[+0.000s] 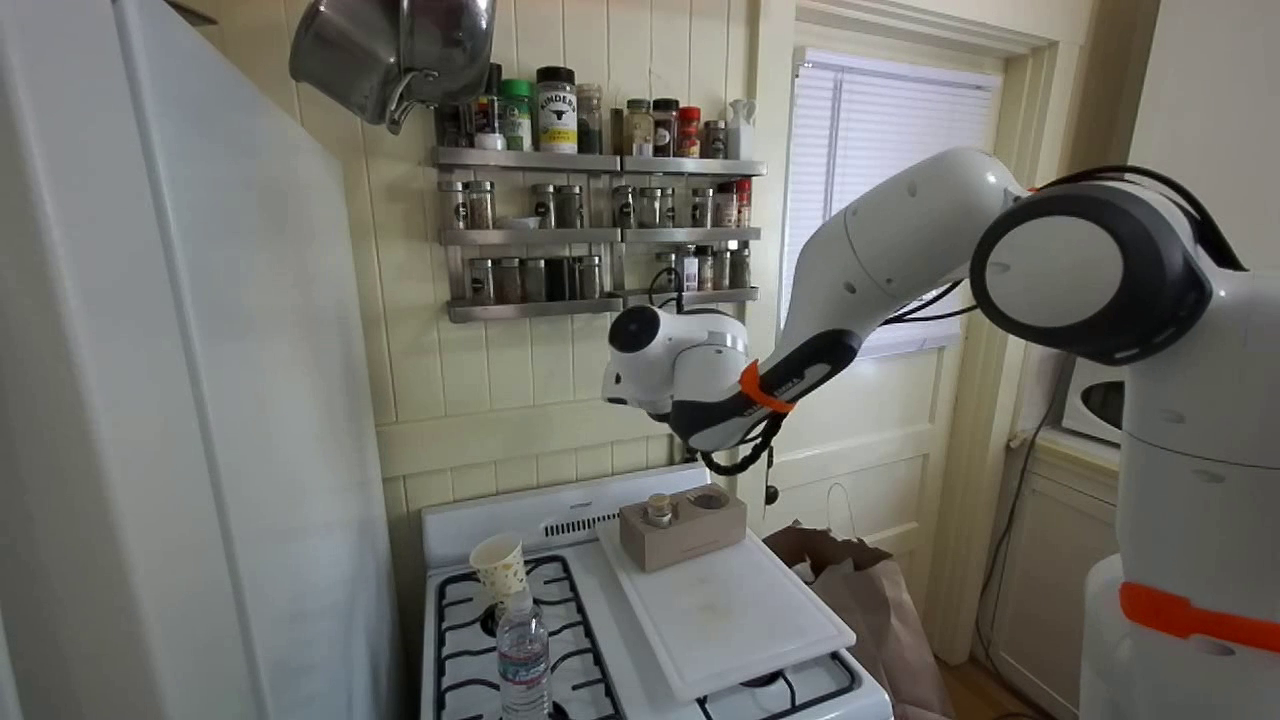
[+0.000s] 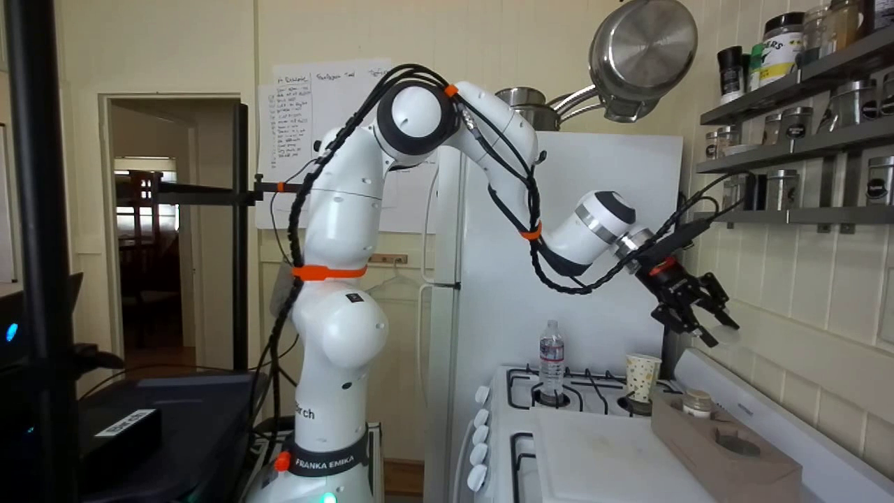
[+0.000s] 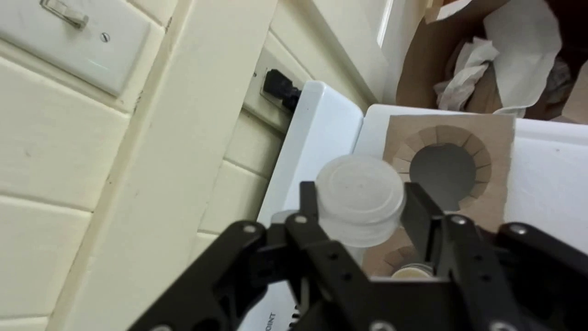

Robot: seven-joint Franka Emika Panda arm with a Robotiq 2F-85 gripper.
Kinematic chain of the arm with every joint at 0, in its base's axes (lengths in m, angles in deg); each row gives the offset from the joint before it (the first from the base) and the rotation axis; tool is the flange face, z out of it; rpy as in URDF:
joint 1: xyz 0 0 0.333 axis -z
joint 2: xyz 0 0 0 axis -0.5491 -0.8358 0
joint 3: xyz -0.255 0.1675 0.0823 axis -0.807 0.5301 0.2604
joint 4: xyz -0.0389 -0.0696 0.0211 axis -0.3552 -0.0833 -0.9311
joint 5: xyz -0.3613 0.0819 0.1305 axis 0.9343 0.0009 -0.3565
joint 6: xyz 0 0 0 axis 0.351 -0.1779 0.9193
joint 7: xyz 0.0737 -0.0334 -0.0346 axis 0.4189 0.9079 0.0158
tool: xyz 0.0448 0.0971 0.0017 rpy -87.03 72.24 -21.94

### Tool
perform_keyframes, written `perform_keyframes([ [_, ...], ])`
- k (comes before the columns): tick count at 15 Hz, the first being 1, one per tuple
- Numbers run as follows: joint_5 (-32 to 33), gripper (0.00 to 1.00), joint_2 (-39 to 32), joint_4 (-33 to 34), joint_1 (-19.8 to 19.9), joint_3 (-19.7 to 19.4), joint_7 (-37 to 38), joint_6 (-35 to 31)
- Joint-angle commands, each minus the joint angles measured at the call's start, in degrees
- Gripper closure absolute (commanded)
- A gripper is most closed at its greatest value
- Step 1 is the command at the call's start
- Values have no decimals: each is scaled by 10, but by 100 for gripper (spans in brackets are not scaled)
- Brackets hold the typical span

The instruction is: Put the clear lid on the bottle next to it

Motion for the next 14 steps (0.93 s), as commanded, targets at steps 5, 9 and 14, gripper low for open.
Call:
perform_keyframes([
  [5, 13, 76, -5, -1, 116, 144, 42, 88],
  [9, 102, 76, -37, 9, 118, 212, 80, 122],
  [14, 148, 76, -92, 33, 100, 279, 48, 289],
])
